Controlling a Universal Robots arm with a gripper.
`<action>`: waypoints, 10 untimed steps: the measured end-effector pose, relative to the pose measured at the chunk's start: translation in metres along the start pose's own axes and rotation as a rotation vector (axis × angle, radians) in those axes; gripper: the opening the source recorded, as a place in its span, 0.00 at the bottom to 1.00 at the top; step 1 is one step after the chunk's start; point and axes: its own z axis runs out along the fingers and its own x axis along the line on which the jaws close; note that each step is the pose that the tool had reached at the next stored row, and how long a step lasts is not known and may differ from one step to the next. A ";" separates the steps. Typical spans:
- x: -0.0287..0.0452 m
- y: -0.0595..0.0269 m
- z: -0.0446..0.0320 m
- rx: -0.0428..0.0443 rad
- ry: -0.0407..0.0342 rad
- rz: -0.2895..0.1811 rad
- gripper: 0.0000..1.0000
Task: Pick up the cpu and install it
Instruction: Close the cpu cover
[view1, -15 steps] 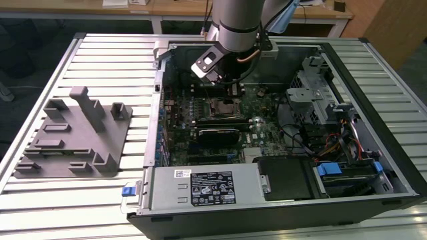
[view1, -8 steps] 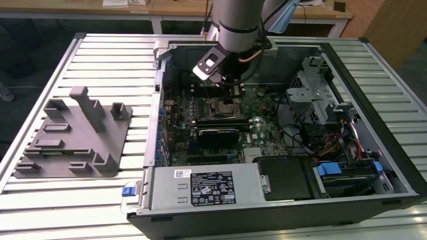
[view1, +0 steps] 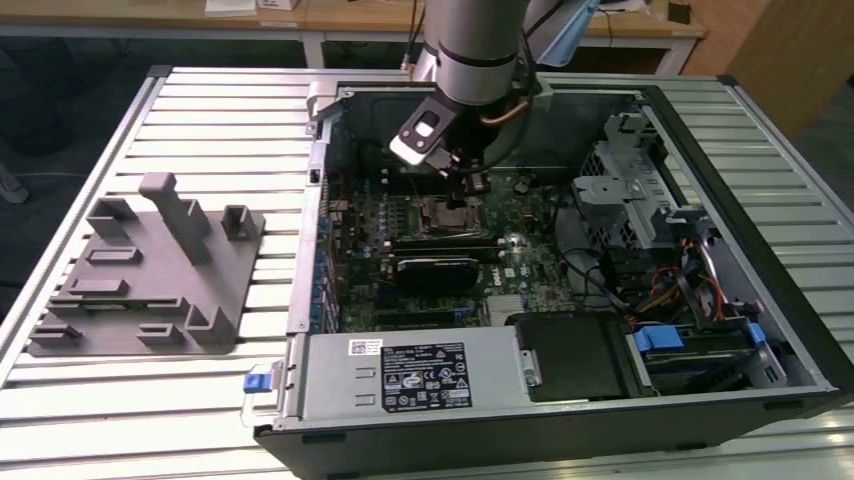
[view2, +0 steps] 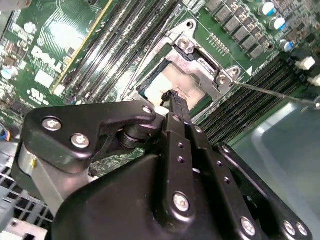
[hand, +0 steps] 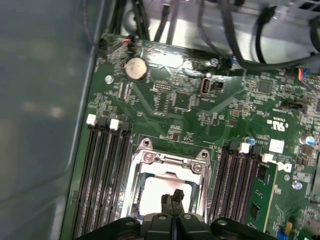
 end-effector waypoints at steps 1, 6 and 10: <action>0.0000 0.0000 0.0000 0.0002 0.0000 -0.016 0.11; 0.0000 0.0000 0.0002 0.0007 0.0003 -0.094 0.11; 0.0000 0.0000 0.0002 0.0012 0.0006 -0.153 0.11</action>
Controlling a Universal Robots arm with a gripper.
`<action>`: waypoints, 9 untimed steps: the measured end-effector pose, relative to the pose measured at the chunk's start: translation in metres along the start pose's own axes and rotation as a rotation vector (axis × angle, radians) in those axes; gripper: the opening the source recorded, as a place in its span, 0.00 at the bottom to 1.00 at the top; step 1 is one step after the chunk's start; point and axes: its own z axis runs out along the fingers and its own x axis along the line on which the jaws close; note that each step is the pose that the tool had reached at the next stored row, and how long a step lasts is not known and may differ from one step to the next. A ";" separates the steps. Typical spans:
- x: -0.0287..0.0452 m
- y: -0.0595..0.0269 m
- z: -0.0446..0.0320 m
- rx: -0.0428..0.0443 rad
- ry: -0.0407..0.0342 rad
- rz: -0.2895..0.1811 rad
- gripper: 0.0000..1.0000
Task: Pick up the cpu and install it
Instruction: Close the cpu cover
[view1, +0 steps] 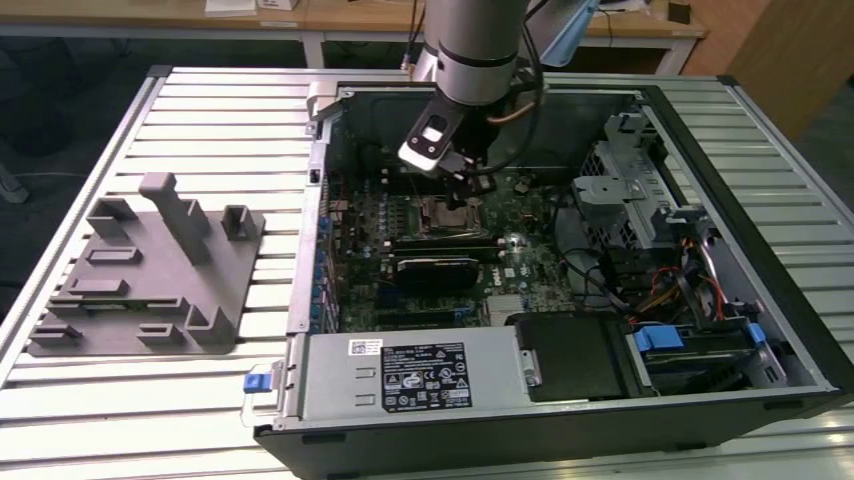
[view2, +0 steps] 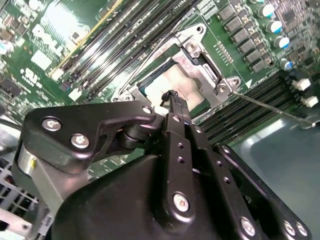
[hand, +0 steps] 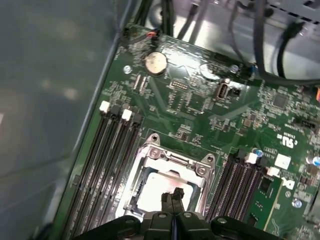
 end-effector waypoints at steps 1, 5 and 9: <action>0.0000 0.0000 0.0000 0.0001 0.0000 -0.016 0.11; 0.0000 0.0000 0.0000 0.0007 0.0003 -0.082 0.11; 0.0000 0.0000 0.0001 0.0012 0.0006 -0.151 0.11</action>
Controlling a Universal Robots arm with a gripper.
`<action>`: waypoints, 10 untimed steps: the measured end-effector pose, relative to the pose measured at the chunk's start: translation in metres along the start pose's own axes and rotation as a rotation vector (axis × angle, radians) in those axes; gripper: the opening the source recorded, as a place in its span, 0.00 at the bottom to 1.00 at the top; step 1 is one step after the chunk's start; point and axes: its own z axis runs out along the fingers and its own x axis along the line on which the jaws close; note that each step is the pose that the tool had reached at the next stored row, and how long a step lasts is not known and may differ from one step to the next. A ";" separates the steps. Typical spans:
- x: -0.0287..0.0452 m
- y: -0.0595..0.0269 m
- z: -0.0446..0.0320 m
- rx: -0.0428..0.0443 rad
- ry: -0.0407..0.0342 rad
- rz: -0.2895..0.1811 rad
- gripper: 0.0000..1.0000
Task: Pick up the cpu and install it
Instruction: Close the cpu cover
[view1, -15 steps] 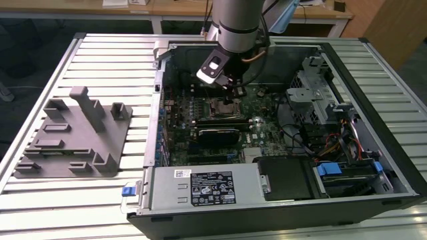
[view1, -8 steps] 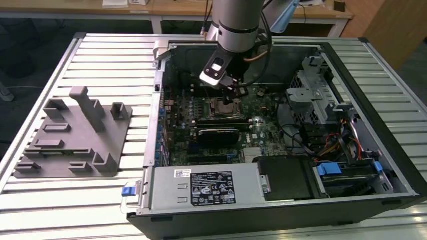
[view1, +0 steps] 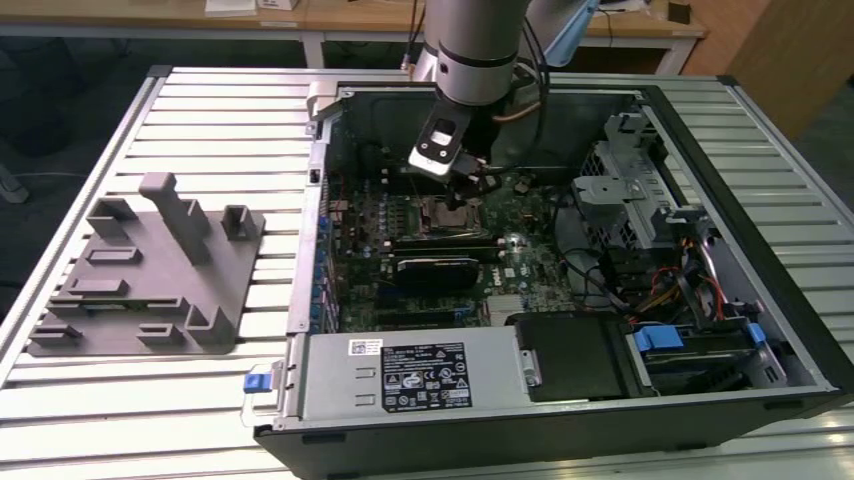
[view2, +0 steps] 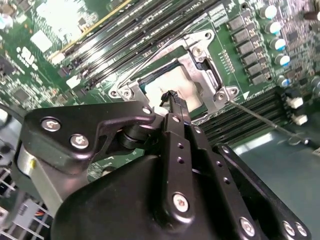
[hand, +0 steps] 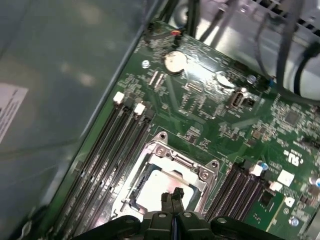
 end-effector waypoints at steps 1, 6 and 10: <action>0.0000 0.0000 0.0000 0.0002 0.0000 -0.018 0.11; 0.0000 0.0000 0.0002 0.0009 0.0003 -0.109 0.11; 0.0000 0.0000 0.0004 0.0014 0.0006 -0.182 0.11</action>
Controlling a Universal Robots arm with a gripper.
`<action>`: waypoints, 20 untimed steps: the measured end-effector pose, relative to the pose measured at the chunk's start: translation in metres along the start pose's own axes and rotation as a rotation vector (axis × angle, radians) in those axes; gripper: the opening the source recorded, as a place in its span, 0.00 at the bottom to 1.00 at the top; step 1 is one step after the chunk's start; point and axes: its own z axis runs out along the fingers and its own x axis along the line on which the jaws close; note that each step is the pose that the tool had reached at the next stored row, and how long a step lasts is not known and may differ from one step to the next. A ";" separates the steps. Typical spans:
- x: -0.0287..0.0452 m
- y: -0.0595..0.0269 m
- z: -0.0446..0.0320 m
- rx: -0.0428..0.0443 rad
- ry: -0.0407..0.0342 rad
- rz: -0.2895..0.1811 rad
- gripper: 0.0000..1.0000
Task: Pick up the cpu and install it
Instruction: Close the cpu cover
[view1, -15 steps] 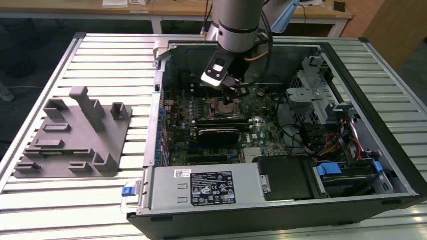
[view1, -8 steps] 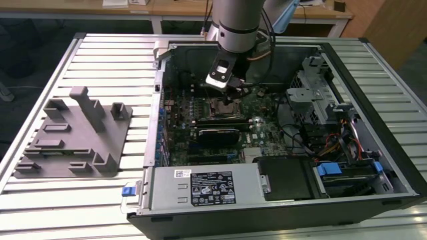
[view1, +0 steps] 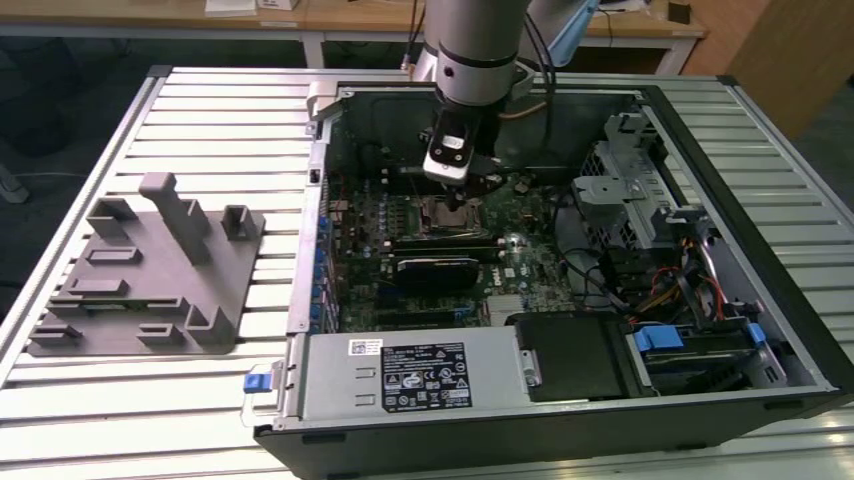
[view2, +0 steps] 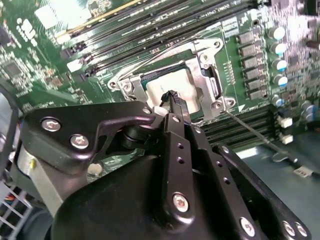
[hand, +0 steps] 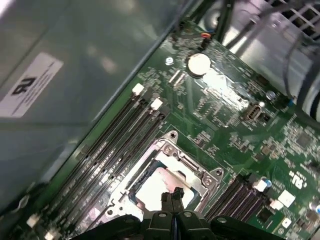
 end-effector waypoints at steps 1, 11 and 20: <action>0.0000 0.0000 0.0001 0.0002 0.0001 -0.018 0.11; 0.0000 0.0000 0.0007 0.0016 0.0007 -0.200 0.11; 0.0000 0.0000 0.0018 0.0029 0.0013 -0.364 0.11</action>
